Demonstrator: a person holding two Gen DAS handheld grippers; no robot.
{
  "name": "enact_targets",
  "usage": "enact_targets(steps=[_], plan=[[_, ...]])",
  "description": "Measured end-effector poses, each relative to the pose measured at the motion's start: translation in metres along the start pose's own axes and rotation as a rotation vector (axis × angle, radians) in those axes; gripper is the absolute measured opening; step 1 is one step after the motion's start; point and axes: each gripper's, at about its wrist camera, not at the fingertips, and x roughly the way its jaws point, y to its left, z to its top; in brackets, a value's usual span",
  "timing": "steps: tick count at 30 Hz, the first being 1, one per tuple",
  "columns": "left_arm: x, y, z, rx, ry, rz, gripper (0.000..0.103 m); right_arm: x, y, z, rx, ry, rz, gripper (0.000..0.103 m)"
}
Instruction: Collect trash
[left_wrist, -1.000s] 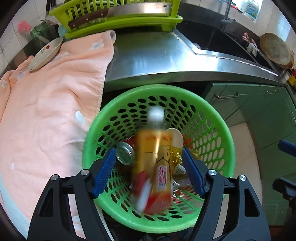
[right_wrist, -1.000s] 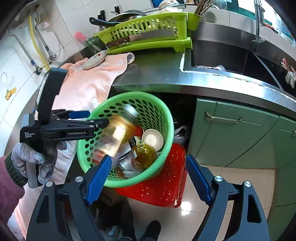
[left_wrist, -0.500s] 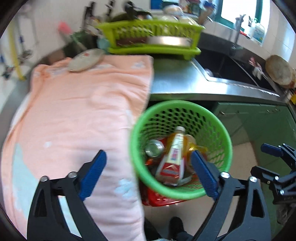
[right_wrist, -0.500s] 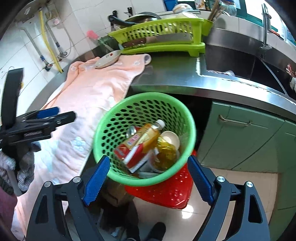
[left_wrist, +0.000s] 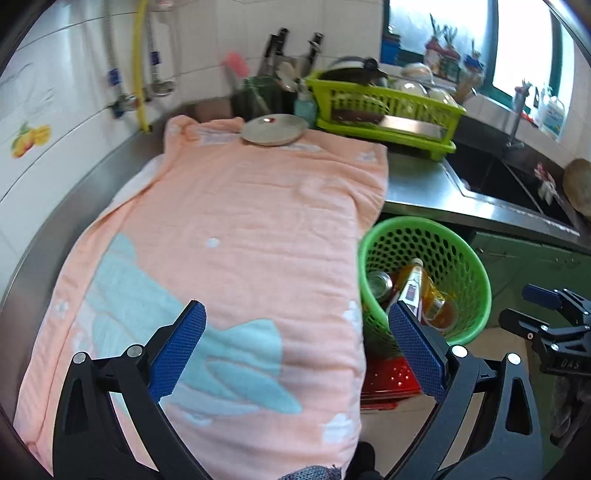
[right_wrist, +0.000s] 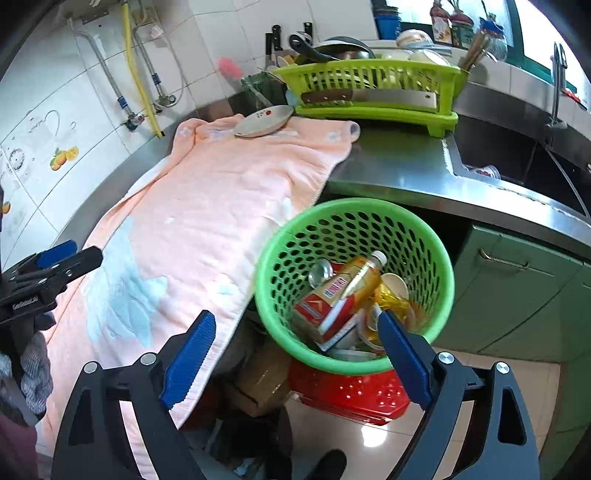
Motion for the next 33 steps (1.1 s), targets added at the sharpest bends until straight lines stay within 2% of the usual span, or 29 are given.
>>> enact_targets(steps=[7,10,15,22,33], plan=[[-0.030,0.034,-0.006,-0.032,-0.063,0.045,0.098,-0.005,0.038,0.003,-0.007,-0.017,-0.029,0.089],[-0.038,0.046,-0.009,-0.047,-0.083,0.040,0.098,-0.008,0.050,0.004,-0.005,-0.020,-0.061,0.089],[-0.044,0.058,-0.014,-0.062,-0.089,0.035,0.098,-0.016,0.063,0.004,-0.010,-0.018,-0.063,0.089],[-0.052,0.056,-0.027,-0.099,-0.091,0.076,0.098,-0.021,0.064,0.001,-0.033,-0.031,-0.022,0.089],[-0.069,0.050,-0.031,-0.090,-0.111,0.077,0.098,-0.046,0.065,-0.006,-0.020,-0.085,-0.043,0.089]])
